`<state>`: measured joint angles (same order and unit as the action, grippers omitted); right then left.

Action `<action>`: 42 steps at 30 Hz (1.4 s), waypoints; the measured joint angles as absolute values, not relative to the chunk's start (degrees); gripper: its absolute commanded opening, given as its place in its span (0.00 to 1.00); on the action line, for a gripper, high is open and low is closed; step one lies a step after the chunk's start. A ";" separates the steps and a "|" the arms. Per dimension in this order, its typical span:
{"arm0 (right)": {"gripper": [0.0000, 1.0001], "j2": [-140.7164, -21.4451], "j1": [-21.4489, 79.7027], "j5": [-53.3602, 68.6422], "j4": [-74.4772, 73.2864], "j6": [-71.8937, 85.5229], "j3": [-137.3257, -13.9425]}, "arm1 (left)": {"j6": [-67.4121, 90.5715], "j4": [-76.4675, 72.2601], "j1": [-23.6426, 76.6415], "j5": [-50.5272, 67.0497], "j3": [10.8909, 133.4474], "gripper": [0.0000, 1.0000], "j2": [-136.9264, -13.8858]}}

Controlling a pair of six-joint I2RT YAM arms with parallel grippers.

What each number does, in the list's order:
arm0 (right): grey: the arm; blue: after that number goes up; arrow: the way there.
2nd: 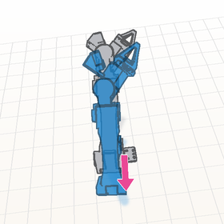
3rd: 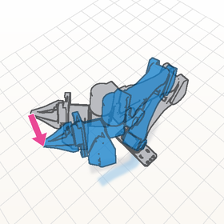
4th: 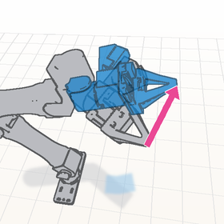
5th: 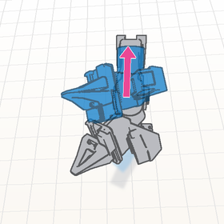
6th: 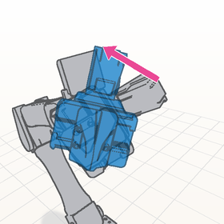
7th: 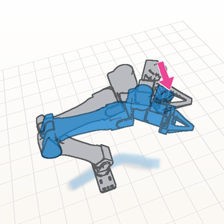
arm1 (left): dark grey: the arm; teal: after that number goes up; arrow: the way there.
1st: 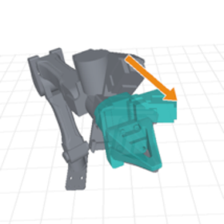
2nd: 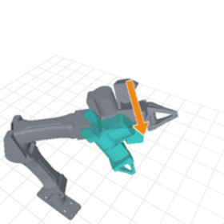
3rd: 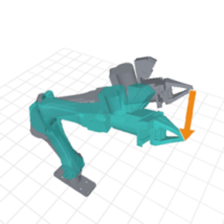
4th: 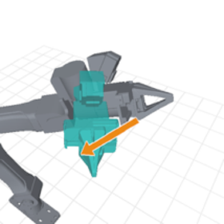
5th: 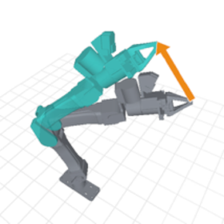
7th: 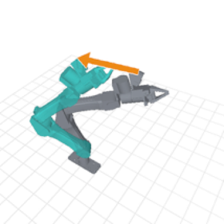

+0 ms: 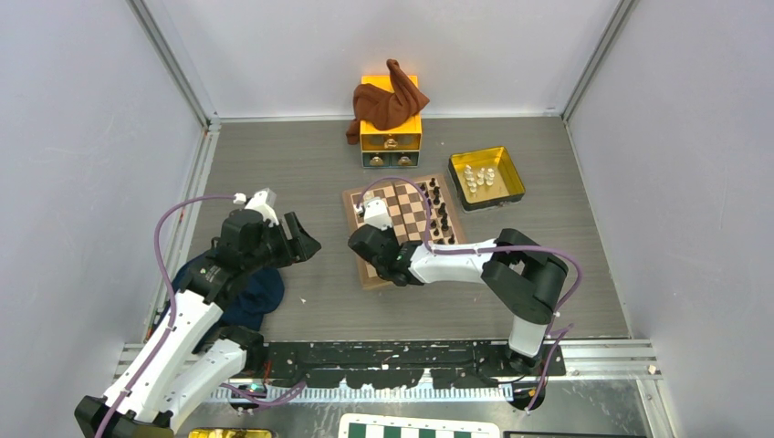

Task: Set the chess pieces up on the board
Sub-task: Place the chess piece on the chessboard.

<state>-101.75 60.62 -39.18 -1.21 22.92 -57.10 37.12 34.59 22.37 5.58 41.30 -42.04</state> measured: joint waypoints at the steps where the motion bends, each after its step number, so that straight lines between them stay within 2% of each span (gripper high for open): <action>1: 0.01 -101.73 60.62 -39.07 -1.65 22.94 -57.25 | 37.12 34.59 22.37 5.58 41.30 0.68 -42.04; 12: 0.01 -101.73 60.62 -38.28 -3.75 23.53 -58.13 | 37.39 34.57 22.37 5.61 40.88 0.68 -42.15; 20: 0.27 -101.73 60.62 -37.89 -4.82 23.79 -58.59 | 37.52 34.57 22.37 5.61 40.88 0.71 -42.37; 24: 0.33 -101.73 60.62 -37.26 -5.80 23.90 -58.61 | 37.52 34.52 22.37 5.61 40.84 0.72 -42.50; 35: 0.35 -101.06 60.62 -36.88 -7.16 23.24 -58.63 | 37.52 34.46 22.37 5.61 40.47 0.72 -42.65; 42: 0.35 -96.51 61.30 -37.52 -10.48 23.11 -59.57 | 37.56 34.33 22.37 5.61 39.64 0.72 -42.61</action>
<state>-96.51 61.30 -37.52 -10.48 23.11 -59.57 37.56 34.33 22.37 5.61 39.64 -42.61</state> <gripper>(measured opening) 0.348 0.718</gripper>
